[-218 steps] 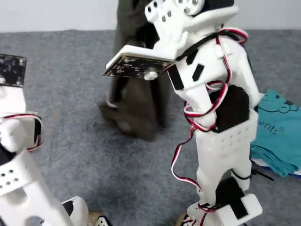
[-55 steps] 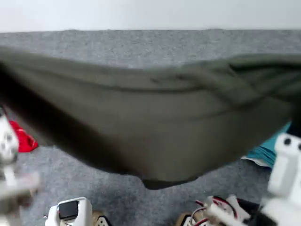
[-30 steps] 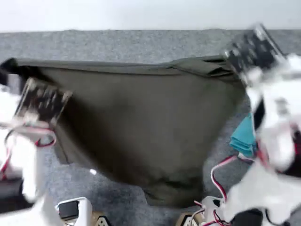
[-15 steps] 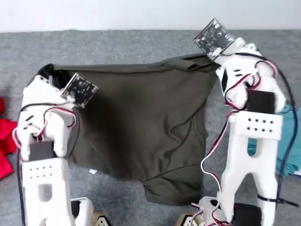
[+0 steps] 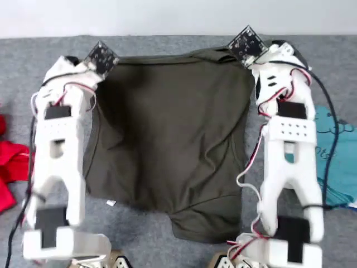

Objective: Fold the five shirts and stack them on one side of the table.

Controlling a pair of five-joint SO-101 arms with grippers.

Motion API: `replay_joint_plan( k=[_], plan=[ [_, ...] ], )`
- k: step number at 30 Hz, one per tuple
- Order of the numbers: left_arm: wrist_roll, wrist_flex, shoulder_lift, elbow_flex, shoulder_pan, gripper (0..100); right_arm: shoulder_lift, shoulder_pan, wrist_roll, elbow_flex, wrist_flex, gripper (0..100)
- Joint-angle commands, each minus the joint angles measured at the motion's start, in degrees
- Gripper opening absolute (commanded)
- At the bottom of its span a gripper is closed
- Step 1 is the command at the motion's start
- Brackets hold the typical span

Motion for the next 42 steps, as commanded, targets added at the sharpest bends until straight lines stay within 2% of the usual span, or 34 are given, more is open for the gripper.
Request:
replay_joint_plan(
  k=[1,5,9,12,17,24,35,38,42],
  plan=[
    [-0.6,-1.4,8.3,-12.9,-0.1,3,4.7,2.1,0.5,-9.8,-3.9,1.1],
    [-0.7,0.3,15.9,-22.3,-0.4,3,11.5,2.2,0.5,-17.9,-4.0,1.0],
    [-1.1,6.9,20.5,-30.4,-0.4,3,15.5,2.1,0.5,-22.9,-3.8,1.0],
    [-5.0,11.8,22.4,-34.1,-0.4,3,16.0,1.5,0.5,-23.1,-2.7,1.0],
    [-7.4,21.3,22.9,-35.2,-0.2,3,14.4,0.6,0.3,-23.3,12.6,1.0],
    [-7.4,35.9,22.8,-35.5,-1.6,3,9.7,0.7,0.2,-23.3,40.9,1.1],
    [-7.4,62.7,17.5,-35.3,-2.1,3,4.2,0.6,0.1,-23.3,69.4,1.1],
    [-7.4,67.9,17.8,-35.1,-2.3,3,3.0,0.2,0.0,-23.3,76.1,1.2],
    [-7.4,73.3,20.1,-35.1,-2.6,3,2.3,-1.3,-4.0,-23.3,85.0,1.2]
  ],
)
